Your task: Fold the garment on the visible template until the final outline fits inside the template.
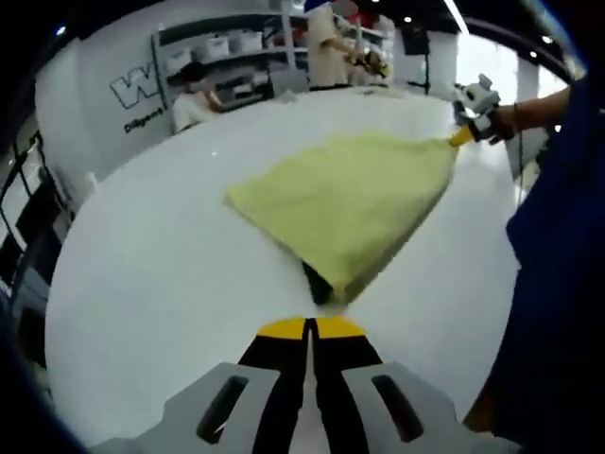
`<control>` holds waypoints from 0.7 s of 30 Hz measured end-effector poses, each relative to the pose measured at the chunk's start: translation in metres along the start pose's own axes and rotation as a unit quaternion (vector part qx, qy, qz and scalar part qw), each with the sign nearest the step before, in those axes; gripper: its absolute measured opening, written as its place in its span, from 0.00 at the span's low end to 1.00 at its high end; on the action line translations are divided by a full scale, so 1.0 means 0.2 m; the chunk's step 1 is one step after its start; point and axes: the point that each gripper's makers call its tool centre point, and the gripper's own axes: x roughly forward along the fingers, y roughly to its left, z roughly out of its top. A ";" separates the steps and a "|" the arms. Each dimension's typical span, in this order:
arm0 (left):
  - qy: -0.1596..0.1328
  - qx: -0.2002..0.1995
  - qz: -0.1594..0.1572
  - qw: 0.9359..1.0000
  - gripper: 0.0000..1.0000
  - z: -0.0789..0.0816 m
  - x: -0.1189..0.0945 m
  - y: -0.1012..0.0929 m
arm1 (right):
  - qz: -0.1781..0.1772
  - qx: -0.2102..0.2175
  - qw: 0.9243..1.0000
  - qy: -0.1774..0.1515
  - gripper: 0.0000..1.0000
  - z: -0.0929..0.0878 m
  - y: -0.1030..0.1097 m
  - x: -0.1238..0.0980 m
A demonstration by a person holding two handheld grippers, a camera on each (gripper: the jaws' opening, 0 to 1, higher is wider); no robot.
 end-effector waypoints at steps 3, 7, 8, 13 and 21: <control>0.000 -0.013 -0.010 1.000 0.11 0.00 0.07 -0.05 | 0.000 -0.001 1.000 0.000 0.00 0.01 0.01 0.00; -0.006 -0.022 0.002 1.000 0.12 0.04 0.11 -0.07 | 0.000 -0.001 1.000 -0.001 0.00 0.01 -0.01 0.00; -0.006 -0.028 0.006 1.000 0.10 0.03 0.13 -0.05 | -0.001 -0.001 1.000 -0.001 0.00 0.01 -0.01 0.00; -0.009 -0.019 0.027 0.999 0.00 0.04 0.11 -0.01 | -0.001 0.000 1.000 -0.003 0.00 0.01 0.00 -0.01; 0.010 0.127 0.007 0.992 0.00 0.10 0.09 -0.01 | 0.000 0.002 1.000 -0.002 0.00 0.01 -0.02 -0.01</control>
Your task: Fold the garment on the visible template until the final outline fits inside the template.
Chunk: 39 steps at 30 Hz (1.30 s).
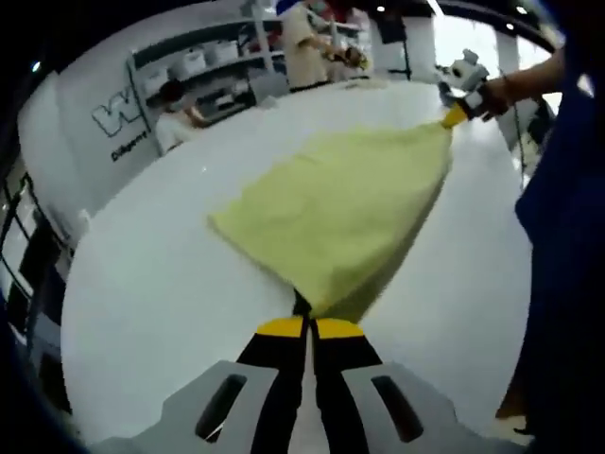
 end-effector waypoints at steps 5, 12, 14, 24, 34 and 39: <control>0.021 0.085 -0.029 0.996 0.00 -0.02 -0.01 0.02 | 0.000 -0.001 1.000 0.002 0.00 -0.01 0.01 0.00; 0.026 0.065 -0.040 0.997 0.00 -0.07 0.01 -0.01 | -0.015 -0.024 0.999 0.020 0.00 -0.06 -0.02 0.00; 0.034 0.061 -0.037 0.997 0.00 -0.09 0.01 0.00 | -0.019 -0.026 0.999 0.019 0.00 -0.06 -0.03 0.00; 0.028 0.005 -0.017 0.999 0.00 -0.15 -0.07 0.06 | -0.034 -0.041 0.999 0.002 0.00 -0.04 -0.06 -0.05; 0.011 -0.045 0.006 0.999 0.00 -0.13 -0.12 0.07 | -0.062 -0.015 0.998 -0.013 0.00 -0.08 -0.15 -0.15; -0.010 -0.070 0.016 0.997 0.00 -0.09 -0.14 0.09 | -0.059 -0.027 0.998 -0.022 0.00 -0.07 -0.11 -0.14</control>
